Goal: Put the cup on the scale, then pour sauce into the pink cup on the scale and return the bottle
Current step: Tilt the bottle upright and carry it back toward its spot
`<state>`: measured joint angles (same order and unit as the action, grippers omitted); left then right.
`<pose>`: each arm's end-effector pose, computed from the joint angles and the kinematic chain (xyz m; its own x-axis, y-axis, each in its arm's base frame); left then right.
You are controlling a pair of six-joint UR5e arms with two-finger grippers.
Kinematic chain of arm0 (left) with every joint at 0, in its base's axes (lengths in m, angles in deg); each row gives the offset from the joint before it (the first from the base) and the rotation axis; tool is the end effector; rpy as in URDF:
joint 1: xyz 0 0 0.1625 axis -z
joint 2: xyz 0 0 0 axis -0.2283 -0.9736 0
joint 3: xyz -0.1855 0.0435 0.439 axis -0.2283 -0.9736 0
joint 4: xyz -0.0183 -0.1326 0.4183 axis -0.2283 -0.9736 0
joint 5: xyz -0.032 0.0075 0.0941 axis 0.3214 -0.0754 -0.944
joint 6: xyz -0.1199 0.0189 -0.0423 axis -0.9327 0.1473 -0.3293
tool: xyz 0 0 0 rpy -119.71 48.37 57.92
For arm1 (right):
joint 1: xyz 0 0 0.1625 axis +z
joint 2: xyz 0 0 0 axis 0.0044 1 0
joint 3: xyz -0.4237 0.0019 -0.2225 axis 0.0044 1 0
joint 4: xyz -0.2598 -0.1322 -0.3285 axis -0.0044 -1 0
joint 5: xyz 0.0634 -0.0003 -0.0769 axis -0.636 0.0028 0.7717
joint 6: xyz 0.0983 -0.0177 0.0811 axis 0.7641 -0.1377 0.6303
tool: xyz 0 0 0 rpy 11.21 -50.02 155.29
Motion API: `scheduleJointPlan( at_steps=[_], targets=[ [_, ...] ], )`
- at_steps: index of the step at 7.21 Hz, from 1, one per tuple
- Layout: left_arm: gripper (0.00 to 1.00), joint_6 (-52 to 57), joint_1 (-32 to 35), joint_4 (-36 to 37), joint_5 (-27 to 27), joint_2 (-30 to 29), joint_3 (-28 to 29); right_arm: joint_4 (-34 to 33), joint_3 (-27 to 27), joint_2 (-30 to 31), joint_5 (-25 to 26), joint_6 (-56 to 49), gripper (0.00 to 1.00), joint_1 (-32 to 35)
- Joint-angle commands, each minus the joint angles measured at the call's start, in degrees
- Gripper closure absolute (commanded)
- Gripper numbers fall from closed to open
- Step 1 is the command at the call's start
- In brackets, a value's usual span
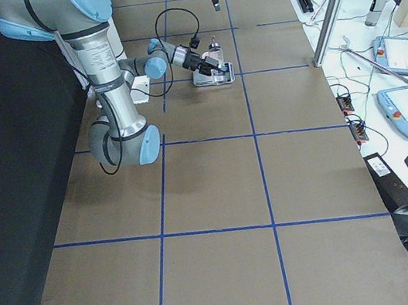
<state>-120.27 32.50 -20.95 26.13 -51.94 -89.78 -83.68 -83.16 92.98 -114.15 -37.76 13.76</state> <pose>0.3811 -0.5120 0.2380 0.5491 -0.0944 -0.8304 0.2755 0.9585 0.0732 -0.5580 -0.3835 0.3141 0.9580 -0.2054 -0.2002 0.2675 0.3885 0.8818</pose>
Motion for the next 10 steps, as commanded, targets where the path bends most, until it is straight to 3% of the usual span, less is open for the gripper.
scheduleJointPlan(
  at_steps=[1, 3, 4, 6, 7, 8, 9, 10],
  targets=[
    [0.35, -0.01, 0.0, -0.11, 0.0, 0.0, 0.24, 2.47, -0.05, 4.31, -0.74, 11.33, 1.0, 0.55],
    [0.35, -0.01, 0.0, -0.19, 0.0, 0.09, 0.42, 4.04, -3.71, 8.17, -3.79, 18.51, 1.0, 1.52],
    [0.35, -0.01, 0.0, -0.2, 0.0, 0.09, 0.5, 8.14, -4.7, 12.46, -4.25, 24.01, 1.0, 2.39],
    [0.36, -0.01, 0.0, -0.2, 0.0, 0.0, 0.42, 24.18, -4.18, 20.2, -8.18, 31.17, 1.0, 3.98],
    [0.36, -0.01, 0.0, -0.2, 0.0, 0.0, 0.42, 33.23, -2.18, 21.81, -8.29, 34.4, 1.0, 3.99],
    [0.36, -0.01, 0.0, -0.2, 0.0, 0.0, 0.42, 38.19, 3.93, 21.65, -8.03, 38.09, 1.0, 3.81],
    [0.36, -0.01, 0.0, -0.2, 0.0, -0.09, 0.42, 45.03, 6.78, 21.65, -7.95, 38.82, 1.0, 3.81],
    [0.36, -0.01, 0.0, -0.2, 0.0, -0.09, 0.42, 47.1, 7.41, 21.91, -7.77, 38.83, 1.0, 3.9]
  ],
)
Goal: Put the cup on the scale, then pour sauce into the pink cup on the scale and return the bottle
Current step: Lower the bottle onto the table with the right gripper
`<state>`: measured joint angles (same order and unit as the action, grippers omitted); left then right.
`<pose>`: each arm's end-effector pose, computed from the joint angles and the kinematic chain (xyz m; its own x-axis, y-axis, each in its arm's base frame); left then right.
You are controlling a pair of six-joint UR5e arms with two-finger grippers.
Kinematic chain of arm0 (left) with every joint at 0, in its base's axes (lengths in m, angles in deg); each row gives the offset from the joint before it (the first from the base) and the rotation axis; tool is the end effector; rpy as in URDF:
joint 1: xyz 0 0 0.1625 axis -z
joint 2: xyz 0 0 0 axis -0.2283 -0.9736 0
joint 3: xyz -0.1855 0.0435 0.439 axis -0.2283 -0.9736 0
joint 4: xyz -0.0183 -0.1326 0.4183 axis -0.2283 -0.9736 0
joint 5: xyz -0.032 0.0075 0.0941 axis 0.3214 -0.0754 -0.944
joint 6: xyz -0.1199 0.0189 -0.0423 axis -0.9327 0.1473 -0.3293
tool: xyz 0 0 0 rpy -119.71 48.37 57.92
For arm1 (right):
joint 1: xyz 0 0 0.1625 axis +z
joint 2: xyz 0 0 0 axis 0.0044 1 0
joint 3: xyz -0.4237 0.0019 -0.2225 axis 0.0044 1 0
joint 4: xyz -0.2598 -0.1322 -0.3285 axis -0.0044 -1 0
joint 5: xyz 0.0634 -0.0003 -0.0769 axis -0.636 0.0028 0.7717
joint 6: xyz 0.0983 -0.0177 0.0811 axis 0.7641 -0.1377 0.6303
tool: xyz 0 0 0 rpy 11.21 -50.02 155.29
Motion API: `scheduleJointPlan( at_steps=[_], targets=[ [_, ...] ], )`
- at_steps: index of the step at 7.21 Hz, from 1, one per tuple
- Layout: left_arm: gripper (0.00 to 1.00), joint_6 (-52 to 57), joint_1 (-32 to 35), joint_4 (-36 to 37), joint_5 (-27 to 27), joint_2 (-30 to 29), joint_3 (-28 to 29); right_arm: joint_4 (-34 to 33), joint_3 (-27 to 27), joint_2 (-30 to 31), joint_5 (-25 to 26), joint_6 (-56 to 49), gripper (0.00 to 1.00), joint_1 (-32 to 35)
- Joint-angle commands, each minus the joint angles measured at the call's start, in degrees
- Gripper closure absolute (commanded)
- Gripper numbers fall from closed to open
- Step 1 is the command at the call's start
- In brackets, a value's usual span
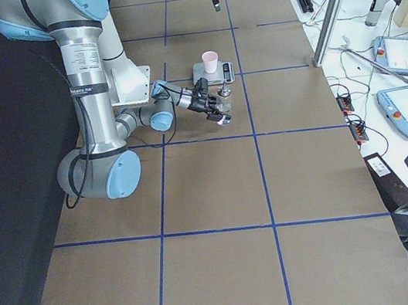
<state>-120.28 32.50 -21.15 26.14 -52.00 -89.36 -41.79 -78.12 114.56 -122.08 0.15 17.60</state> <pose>0.3829 -0.5138 0.2398 0.5506 -0.0962 -0.8292 0.2753 0.9587 0.0716 -0.4619 -0.3876 0.5038 0.7786 0.0649 0.6241 -0.5766 0.4663 0.6709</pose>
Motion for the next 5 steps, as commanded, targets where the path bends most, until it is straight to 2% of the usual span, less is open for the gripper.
scheduleJointPlan(
  at_steps=[1, 2, 3, 5],
  targets=[
    [0.36, 0.0, 0.0, 0.0, -0.09, -0.03, 0.0, 5.41, 3.26, 0.5, 0.42, 0.92, 1.0, -0.03],
    [0.36, 0.0, 0.0, 0.09, -0.09, -0.03, 0.0, 5.49, 3.52, 0.5, 0.6, 1.01, 1.0, 0.06],
    [0.36, 0.0, 0.0, 0.09, -0.09, -0.03, 0.0, 5.58, 6.22, 0.59, 1.47, 3.27, 1.0, -0.03],
    [0.36, 0.09, 0.0, 0.18, -0.35, -0.03, 0.0, 5.58, 6.69, 0.59, 2.35, 3.82, 1.0, -0.03]
  ],
)
